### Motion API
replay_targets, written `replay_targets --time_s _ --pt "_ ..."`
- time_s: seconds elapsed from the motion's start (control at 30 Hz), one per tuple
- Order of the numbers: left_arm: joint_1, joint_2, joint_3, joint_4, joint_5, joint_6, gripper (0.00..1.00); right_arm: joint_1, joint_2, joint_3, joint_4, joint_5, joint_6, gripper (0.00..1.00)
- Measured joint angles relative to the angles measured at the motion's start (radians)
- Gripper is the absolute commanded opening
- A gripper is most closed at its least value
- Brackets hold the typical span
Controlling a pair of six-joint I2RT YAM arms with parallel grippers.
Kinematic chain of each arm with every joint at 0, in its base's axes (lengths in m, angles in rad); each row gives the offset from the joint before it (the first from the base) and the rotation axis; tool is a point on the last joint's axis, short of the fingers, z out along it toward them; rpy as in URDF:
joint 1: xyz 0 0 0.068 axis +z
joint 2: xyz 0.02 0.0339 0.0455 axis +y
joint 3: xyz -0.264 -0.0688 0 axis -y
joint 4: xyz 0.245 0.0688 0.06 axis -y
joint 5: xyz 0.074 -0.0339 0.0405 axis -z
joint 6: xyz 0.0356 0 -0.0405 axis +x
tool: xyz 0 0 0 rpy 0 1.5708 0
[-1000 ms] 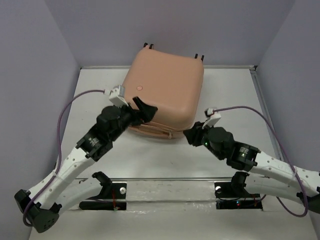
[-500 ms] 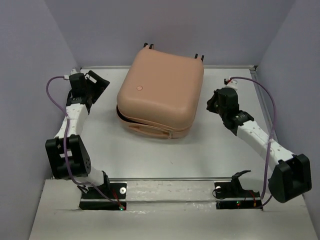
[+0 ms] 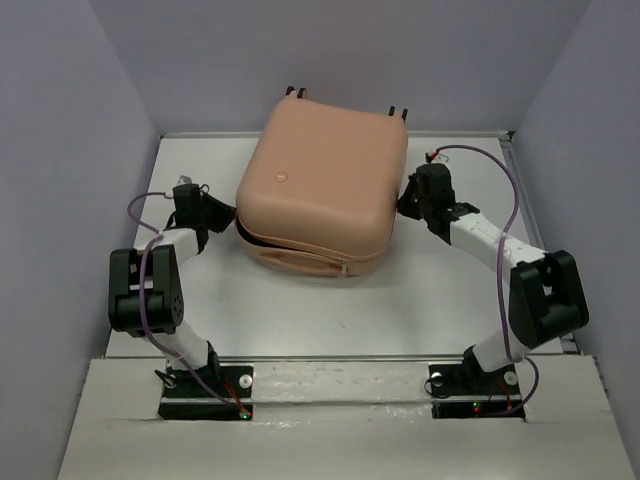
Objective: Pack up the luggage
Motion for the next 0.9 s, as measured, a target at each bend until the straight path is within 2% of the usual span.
replay_targets --time_s 0.17,0.33,0.43,0.5,0.6,0.67,0.8,0.87,0.9 --pt "-0.045 -0.043 -0.117 0.156 -0.052 -0.04 0.06 -0.029 0.067 0.063 -0.005 -0.055 -0.037 0.17" --pt "-0.16 -0.202 -0.315 0.267 -0.184 -0.074 0.06 -0.095 0.145 0.152 -0.014 -0.161 -0.112 0.2" --pt "-0.243 -0.322 -0.437 0.298 -0.267 -0.097 0.06 -0.126 0.222 0.255 -0.032 -0.237 -0.153 0.24" --pt "-0.304 -0.415 -0.512 0.294 -0.326 -0.105 0.06 -0.139 0.286 0.341 -0.049 -0.278 -0.169 0.33" --pt "-0.404 -0.566 -0.633 0.207 -0.354 -0.112 0.06 -0.142 0.362 0.442 -0.062 -0.308 -0.185 0.49" --pt "-0.485 -0.652 -0.69 0.1 -0.319 -0.129 0.07 -0.142 0.385 0.486 -0.08 -0.327 -0.179 0.6" --pt "-0.57 -0.85 -0.707 -0.043 -0.257 -0.15 0.08 -0.113 0.398 0.583 -0.141 -0.406 -0.127 0.63" --pt "-0.572 -0.913 -0.686 -0.088 -0.272 -0.134 0.08 -0.094 0.395 0.615 -0.153 -0.407 -0.113 0.63" --pt "-0.564 -0.947 -0.67 -0.159 -0.294 -0.128 0.09 -0.085 0.388 0.628 -0.157 -0.414 -0.1 0.64"
